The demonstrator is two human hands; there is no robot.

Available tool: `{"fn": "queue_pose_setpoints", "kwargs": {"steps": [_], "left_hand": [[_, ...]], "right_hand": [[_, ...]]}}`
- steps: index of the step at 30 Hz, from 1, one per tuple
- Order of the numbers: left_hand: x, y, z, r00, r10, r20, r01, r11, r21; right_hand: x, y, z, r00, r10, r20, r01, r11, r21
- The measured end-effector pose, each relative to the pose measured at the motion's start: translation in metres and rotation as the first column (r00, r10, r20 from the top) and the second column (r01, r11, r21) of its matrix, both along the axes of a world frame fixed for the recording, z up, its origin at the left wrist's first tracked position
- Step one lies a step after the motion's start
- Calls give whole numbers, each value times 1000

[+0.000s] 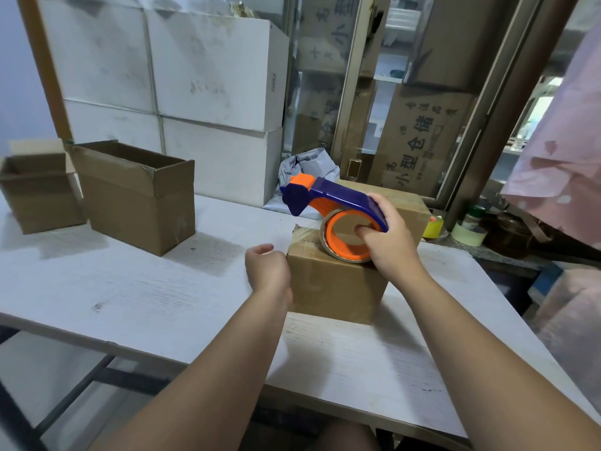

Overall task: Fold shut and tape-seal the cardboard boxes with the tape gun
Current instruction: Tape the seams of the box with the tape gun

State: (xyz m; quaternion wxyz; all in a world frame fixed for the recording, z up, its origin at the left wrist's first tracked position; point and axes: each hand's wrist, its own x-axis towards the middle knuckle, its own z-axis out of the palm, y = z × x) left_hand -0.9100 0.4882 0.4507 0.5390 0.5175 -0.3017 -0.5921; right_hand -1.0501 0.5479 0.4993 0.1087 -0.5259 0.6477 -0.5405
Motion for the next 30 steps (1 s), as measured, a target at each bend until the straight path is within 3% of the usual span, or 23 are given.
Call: {"fn": "queue_pose_setpoints", "kwargs": {"steps": [3, 5, 7, 11, 14, 16, 18, 20, 22, 25, 30], "left_hand": [[4, 24, 8, 980, 56, 193, 22, 925, -379], [0, 33, 8, 942, -39, 333, 196, 869, -453], [-3, 36, 2, 875, -77, 477, 313, 842, -440], [3, 37, 2, 820, -75, 568, 351, 849, -395], [7, 31, 9, 751, -143, 644, 398, 877, -270], [7, 31, 16, 617, -111, 779, 430, 877, -215], [4, 33, 22, 500, 54, 864, 477, 816, -327], [-3, 34, 28, 518, 117, 847, 558, 705, -438], [-9, 34, 35, 559, 14, 829, 617, 661, -427], [-13, 32, 40, 639, -40, 768, 557, 713, -426], [-25, 32, 34, 658, 117, 744, 376, 805, -459]], "right_hand": [[0, 0, 0, 1000, -2, -7, 2, 1000, 0], [0, 0, 0, 1000, -10, -9, 11, 1000, 5], [0, 0, -1, 1000, -17, -13, 17, 1000, 5], [1, 1, 0, 999, -8, -34, 8, 1000, -10], [1, 1, 0, 999, 1, -32, -1, 1000, -16], [2, 1, 0, 1000, 3, -31, -4, 1000, -23], [2, 2, 0, 1000, 0, -31, -1, 999, -41], [2, 1, -1, 999, -12, -48, 9, 999, -53], [0, -1, -2, 996, -35, -82, 31, 998, -51], [-2, 0, -3, 981, -67, -184, 67, 998, -6], [-5, 12, 15, 864, -108, -492, 155, 986, 55]]}}
